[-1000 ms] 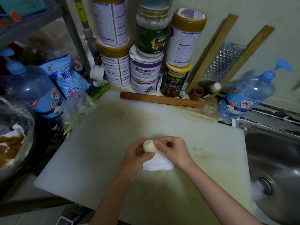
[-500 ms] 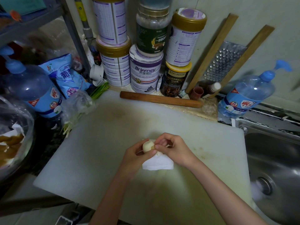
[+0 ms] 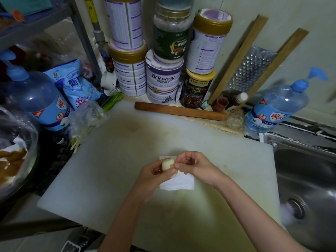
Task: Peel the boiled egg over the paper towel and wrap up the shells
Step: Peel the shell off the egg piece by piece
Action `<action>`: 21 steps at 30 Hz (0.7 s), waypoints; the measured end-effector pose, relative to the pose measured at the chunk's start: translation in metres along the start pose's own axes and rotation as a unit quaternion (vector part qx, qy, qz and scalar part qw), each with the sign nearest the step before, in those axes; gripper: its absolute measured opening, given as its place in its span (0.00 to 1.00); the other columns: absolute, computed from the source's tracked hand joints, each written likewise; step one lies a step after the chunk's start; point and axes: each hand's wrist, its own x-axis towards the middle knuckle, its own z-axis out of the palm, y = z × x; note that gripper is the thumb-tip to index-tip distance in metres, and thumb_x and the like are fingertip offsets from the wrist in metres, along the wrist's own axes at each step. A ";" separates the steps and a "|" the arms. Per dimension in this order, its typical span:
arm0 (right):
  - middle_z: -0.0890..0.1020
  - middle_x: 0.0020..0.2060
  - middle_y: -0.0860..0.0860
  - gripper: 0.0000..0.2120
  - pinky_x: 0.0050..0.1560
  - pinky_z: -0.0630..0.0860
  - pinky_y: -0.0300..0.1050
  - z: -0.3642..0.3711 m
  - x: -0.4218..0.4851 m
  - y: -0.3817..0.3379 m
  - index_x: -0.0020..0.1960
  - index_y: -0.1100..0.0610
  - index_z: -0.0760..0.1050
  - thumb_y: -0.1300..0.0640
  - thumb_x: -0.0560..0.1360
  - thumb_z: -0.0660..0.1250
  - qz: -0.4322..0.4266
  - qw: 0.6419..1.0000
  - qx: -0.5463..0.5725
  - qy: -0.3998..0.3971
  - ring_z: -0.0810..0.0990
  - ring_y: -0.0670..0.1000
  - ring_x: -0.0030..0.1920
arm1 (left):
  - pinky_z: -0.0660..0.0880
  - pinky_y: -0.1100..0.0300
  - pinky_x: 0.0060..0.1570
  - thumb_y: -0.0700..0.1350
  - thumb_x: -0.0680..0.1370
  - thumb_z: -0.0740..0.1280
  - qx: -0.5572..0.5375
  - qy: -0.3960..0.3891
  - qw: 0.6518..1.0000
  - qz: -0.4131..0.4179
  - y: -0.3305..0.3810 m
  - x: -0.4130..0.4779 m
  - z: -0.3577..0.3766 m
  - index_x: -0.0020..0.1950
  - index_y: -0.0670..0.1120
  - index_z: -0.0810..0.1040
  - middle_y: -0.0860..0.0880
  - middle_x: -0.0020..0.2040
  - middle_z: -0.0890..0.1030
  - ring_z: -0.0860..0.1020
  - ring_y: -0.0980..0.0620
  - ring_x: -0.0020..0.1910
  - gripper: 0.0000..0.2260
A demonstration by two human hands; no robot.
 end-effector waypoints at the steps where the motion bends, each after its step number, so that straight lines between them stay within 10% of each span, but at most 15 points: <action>1: 0.79 0.34 0.49 0.03 0.36 0.72 0.35 0.000 0.000 0.000 0.42 0.57 0.77 0.63 0.72 0.70 0.001 1.000 0.000 -0.002 0.74 0.48 0.36 | 0.76 0.56 0.56 0.46 0.65 0.76 0.000 -0.002 1.000 -0.001 0.001 0.000 0.000 0.59 0.43 0.79 0.44 0.52 0.84 0.81 0.50 0.51 0.24; 21: 0.78 0.29 0.41 0.04 0.35 0.69 0.34 -0.004 0.001 0.002 0.41 0.57 0.77 0.64 0.74 0.68 0.023 0.998 0.016 -0.047 0.73 0.40 0.30 | 0.75 0.67 0.48 0.40 0.72 0.72 0.036 -0.006 0.999 -0.011 0.006 0.000 0.001 0.56 0.47 0.81 0.51 0.49 0.85 0.81 0.56 0.50 0.13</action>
